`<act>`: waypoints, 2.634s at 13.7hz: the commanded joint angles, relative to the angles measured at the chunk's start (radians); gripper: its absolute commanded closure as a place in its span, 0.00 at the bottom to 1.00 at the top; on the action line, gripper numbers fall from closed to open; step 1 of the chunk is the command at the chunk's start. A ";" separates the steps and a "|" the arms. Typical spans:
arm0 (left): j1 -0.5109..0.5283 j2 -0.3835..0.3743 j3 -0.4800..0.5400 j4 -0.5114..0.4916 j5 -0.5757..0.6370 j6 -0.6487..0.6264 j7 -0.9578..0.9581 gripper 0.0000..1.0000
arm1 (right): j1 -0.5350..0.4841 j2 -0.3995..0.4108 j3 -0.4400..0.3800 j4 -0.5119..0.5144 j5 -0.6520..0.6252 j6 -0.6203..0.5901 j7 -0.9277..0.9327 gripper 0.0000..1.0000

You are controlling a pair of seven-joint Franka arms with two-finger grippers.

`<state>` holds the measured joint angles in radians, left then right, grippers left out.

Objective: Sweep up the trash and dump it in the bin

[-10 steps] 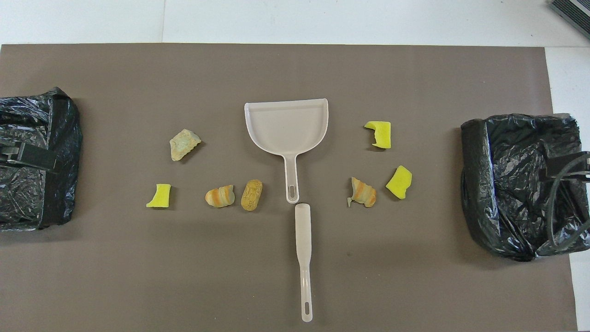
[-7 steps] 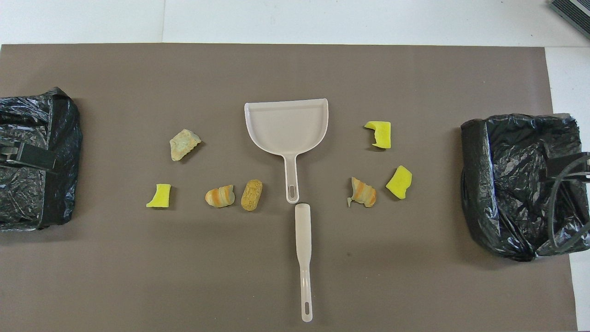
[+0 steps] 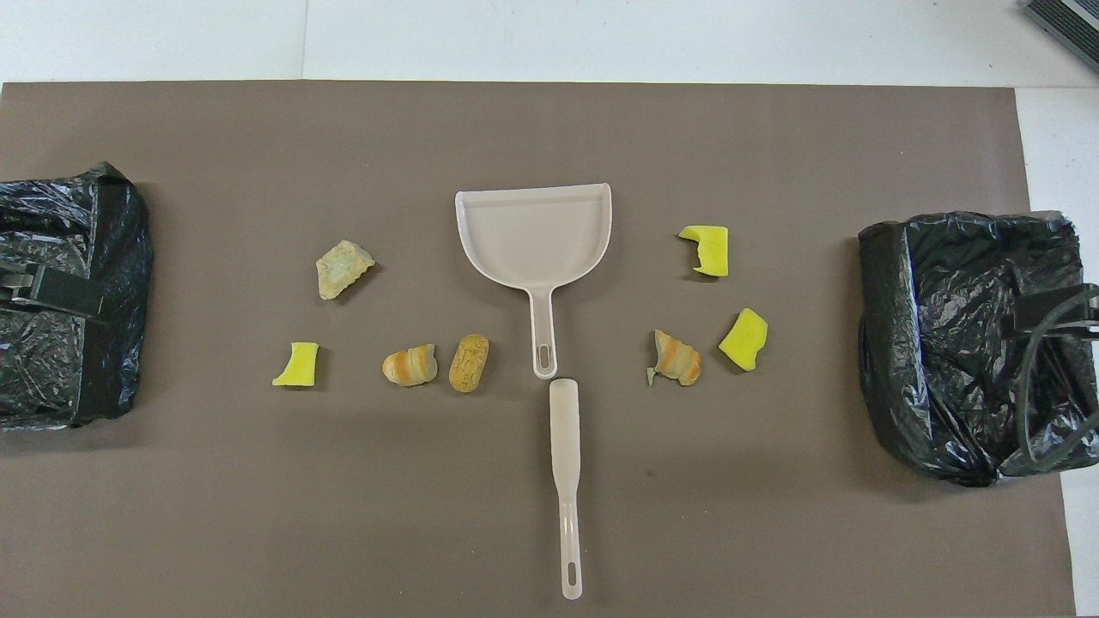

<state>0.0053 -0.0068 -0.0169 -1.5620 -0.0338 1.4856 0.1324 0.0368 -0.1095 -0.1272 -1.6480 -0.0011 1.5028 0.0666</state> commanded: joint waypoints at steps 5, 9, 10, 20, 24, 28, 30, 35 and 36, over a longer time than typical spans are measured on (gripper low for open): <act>0.025 -0.007 -0.002 -0.007 0.002 0.022 0.015 0.00 | -0.009 -0.021 0.000 -0.035 0.000 0.007 -0.036 0.00; 0.024 -0.010 0.000 -0.015 0.000 0.027 0.015 0.00 | -0.009 -0.030 0.000 -0.050 0.001 0.022 -0.037 0.00; 0.024 -0.013 -0.002 -0.021 0.000 0.027 0.016 0.00 | -0.009 -0.032 0.001 -0.053 0.001 0.022 -0.037 0.00; -0.002 -0.096 -0.012 -0.214 0.000 0.162 0.038 0.00 | 0.003 -0.045 0.001 -0.101 0.003 0.033 -0.027 0.00; -0.137 -0.128 -0.014 -0.351 -0.002 0.309 -0.044 0.00 | 0.003 -0.041 0.001 -0.111 0.003 0.059 -0.024 0.00; -0.296 -0.157 -0.014 -0.493 -0.002 0.479 -0.196 0.00 | 0.003 -0.044 0.001 -0.115 0.003 0.048 -0.025 0.00; -0.346 -0.166 -0.014 -0.550 -0.002 0.528 -0.212 0.00 | 0.003 -0.053 0.001 -0.128 0.003 0.013 -0.034 0.00; -0.523 -0.174 -0.015 -0.710 -0.002 0.729 -0.411 0.00 | 0.014 -0.076 0.014 -0.153 0.001 -0.044 -0.034 0.00; -0.577 -0.161 -0.015 -0.731 0.000 0.766 -0.454 0.00 | 0.027 -0.078 0.023 -0.153 0.001 -0.059 -0.025 0.00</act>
<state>-0.4902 -0.1459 -0.0491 -2.2222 -0.0371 2.1832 -0.2554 0.0517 -0.1592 -0.1203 -1.7718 -0.0011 1.4600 0.0650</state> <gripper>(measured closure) 0.000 0.000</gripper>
